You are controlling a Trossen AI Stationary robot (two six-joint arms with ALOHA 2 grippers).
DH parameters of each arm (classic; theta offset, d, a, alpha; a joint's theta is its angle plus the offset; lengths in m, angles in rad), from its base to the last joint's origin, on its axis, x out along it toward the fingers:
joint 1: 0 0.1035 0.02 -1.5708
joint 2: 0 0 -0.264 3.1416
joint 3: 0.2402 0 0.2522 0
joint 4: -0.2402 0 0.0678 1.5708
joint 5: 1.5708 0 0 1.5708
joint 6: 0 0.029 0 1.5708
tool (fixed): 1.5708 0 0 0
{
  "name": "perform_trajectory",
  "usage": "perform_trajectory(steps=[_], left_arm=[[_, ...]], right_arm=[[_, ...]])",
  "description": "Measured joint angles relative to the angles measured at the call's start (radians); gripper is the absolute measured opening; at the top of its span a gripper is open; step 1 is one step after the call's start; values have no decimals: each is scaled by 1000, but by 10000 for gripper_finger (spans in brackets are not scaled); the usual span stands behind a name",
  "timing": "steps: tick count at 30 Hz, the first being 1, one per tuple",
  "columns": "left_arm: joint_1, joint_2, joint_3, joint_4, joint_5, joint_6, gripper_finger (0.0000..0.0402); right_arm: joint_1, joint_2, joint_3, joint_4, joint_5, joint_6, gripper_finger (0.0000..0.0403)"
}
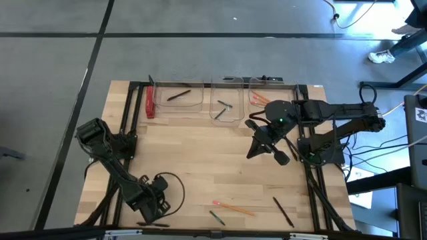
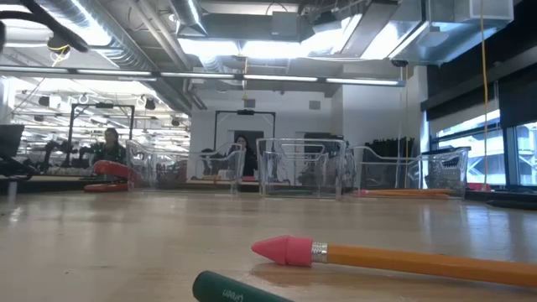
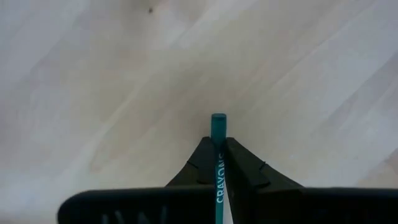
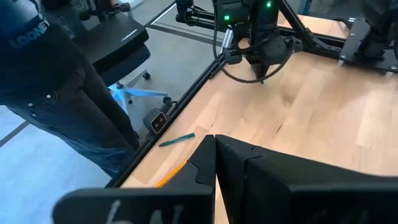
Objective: Sort crayons/erasers/pens/pencils in bins
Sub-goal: Put the green crayon into the middle transparent bin
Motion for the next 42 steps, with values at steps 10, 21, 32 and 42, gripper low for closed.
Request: perform_trajectory(steps=[10,21,32,42], left_arm=[[128,-2,1,28,3,188,2],[308,-58,2,119,-11,463,2],[551,-245,3,139,-72,807,3],[839,-327,3,383,-27,1172,3]], right_arm=[[0,0,0,0,8,0,6],[0,0,0,-1,46,0,6],[0,0,0,-55,142,0,6],[0,0,0,-146,315,0,6]])
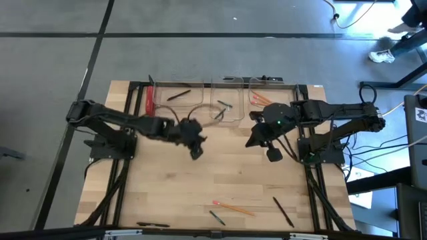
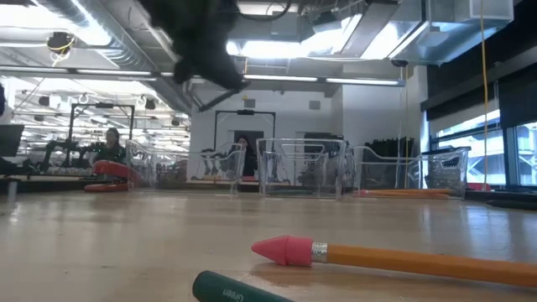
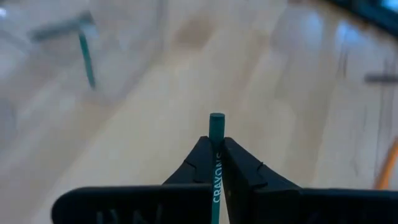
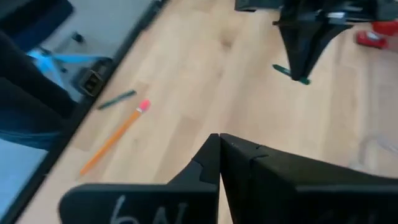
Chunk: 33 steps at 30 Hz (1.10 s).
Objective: Sort crayons/erasers/pens/pencils in bins
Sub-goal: Put the green crayon into the middle transparent bin
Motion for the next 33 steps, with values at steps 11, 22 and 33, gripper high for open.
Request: perform_trajectory(steps=[11,22,33], left_arm=[[326,10,1,379,75,273,3],[482,120,1,648,141,307,2],[473,296,1,736,164,302,2]], right_arm=[[-8,0,0,-45,185,-9,6],[-61,0,0,-46,240,-54,6],[-105,0,0,-46,272,-57,6]])
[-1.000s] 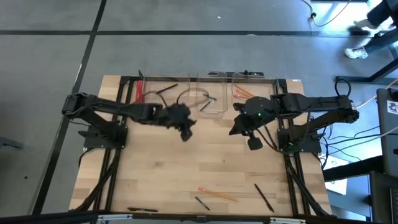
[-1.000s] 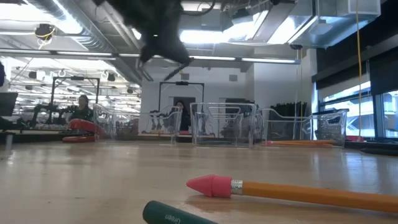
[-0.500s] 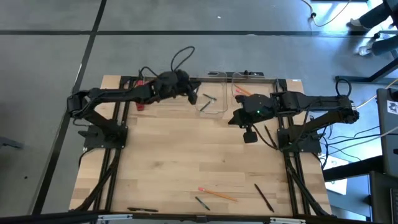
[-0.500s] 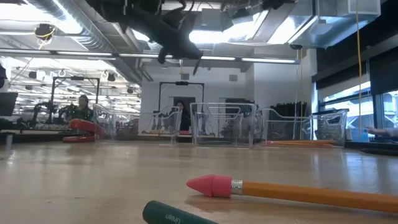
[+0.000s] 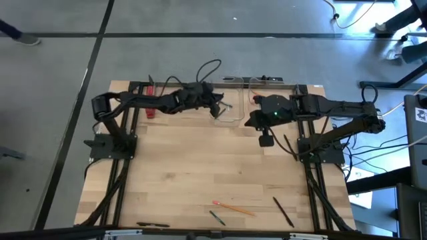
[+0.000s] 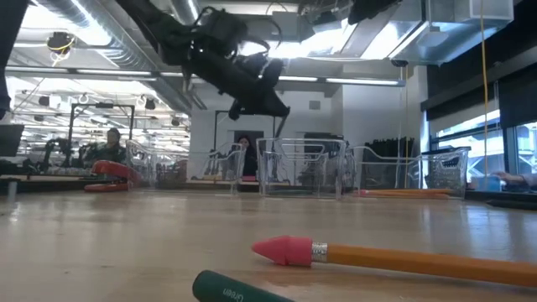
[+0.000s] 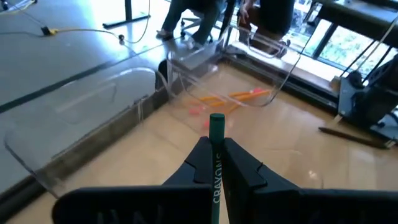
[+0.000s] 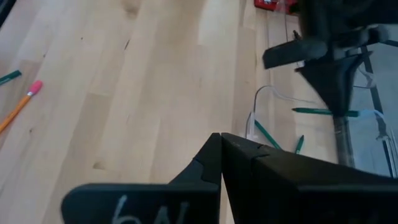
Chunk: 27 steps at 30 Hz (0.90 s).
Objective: Sort crayons/erasers/pens/pencils in bins
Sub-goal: Put the green crayon into the middle transparent bin
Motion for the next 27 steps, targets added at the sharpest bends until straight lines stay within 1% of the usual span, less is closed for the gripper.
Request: perform_trajectory(steps=[11,18,21,27], left_arm=[[-2,86,0,3,8,-3,3],[-2,89,0,-24,8,-3,8],[-2,89,0,-30,4,-26,10],[-2,89,0,-33,1,-28,27]], right_arm=[[0,0,0,0,0,0,6],[0,0,0,-2,0,0,6],[0,0,0,-2,0,0,6],[0,0,0,-3,0,0,6]])
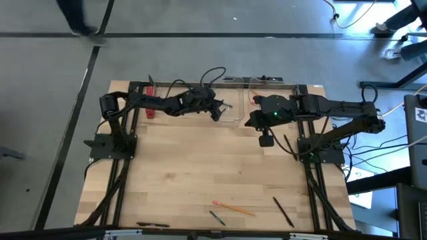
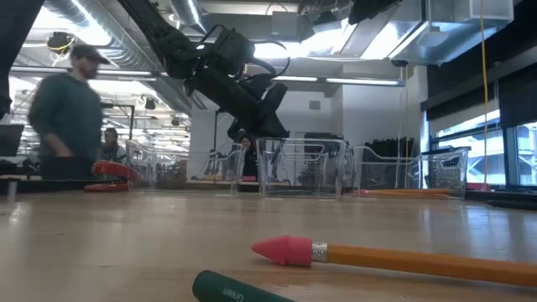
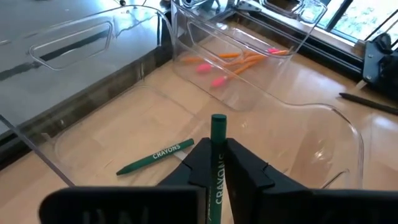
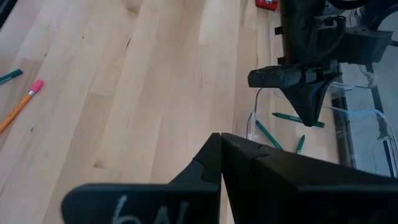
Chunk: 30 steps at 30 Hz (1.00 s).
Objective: Sort crayons/erasers/pens/pencils in bins
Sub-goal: Put the green crayon into the middle transparent bin, then put the black pen into the left transparent bin
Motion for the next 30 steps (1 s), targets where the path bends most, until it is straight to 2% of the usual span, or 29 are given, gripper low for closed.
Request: perform_trajectory(steps=[15,20,25,30], left_arm=[[0,-2,0,0,2,-2,75],[-13,-68,0,-9,119,61,71],[-98,-211,0,-201,146,177,70],[-239,-376,0,-485,69,200,70]], right_arm=[[1,0,0,-1,0,0,6],[1,0,0,-2,-1,0,6],[3,0,0,-6,-1,0,6],[3,0,0,-6,-2,0,6]])
